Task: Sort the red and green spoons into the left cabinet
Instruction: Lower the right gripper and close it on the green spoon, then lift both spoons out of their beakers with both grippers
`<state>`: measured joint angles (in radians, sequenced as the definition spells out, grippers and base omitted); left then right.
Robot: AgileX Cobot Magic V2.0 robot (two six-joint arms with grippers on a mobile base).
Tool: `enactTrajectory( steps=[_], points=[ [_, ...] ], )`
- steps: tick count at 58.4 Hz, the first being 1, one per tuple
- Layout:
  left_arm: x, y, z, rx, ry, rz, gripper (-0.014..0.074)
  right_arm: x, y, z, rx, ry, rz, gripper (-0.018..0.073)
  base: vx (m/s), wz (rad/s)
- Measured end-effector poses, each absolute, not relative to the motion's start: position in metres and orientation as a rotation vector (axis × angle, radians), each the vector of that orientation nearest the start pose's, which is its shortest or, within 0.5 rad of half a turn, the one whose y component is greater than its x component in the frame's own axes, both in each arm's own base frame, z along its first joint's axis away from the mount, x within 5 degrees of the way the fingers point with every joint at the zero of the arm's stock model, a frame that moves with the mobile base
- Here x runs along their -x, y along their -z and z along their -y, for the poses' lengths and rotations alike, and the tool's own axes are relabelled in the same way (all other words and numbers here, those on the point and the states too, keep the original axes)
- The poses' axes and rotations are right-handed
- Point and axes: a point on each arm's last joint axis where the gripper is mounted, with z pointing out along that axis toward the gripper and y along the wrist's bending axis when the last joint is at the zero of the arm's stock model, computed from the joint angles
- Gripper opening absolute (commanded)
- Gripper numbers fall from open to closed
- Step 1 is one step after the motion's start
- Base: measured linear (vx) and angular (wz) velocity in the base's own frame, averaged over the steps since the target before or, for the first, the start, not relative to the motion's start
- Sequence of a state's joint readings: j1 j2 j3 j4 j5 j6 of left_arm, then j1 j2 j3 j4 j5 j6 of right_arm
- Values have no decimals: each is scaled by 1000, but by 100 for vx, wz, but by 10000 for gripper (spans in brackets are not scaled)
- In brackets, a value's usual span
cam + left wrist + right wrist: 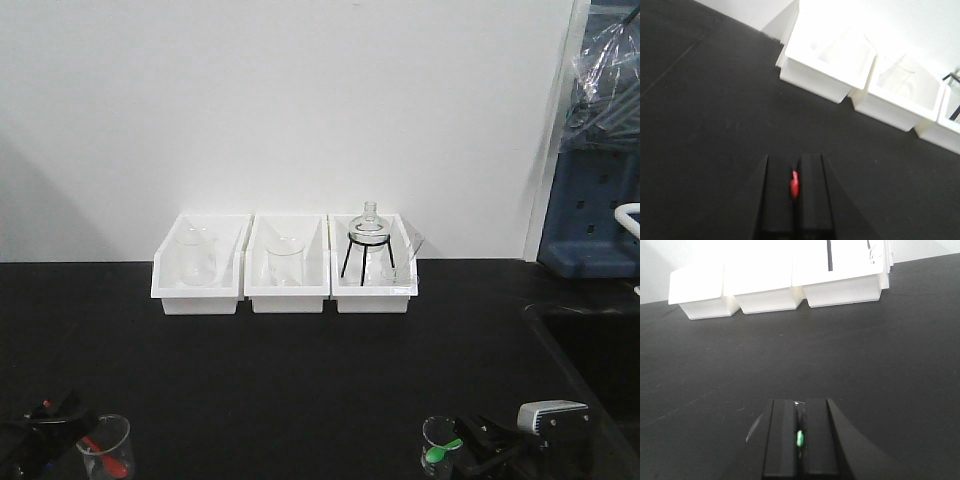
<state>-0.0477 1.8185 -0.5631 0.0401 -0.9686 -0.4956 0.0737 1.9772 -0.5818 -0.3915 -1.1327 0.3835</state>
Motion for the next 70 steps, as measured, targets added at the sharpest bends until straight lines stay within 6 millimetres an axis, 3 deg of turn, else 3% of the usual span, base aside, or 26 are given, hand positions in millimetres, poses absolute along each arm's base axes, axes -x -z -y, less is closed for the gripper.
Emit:
enactTrajectory(
  steps=[14,43,57,70],
  points=[
    [-314,-149,18,349,406,-1740,55,-314,-129,-55,144,-513,-1741,77,0,0],
    [-307,-190,18,326,420,-1637,55,-308,-177,-52,168,-456,-1687,77,0,0],
    [-297,-223,17,302,434,-1537,55,-297,-211,-50,158,-456,-1619,78,0,0],
    [-274,-273,19,219,457,-1371,55,-279,-257,-49,172,-447,-1473,78,0,0]
  ],
)
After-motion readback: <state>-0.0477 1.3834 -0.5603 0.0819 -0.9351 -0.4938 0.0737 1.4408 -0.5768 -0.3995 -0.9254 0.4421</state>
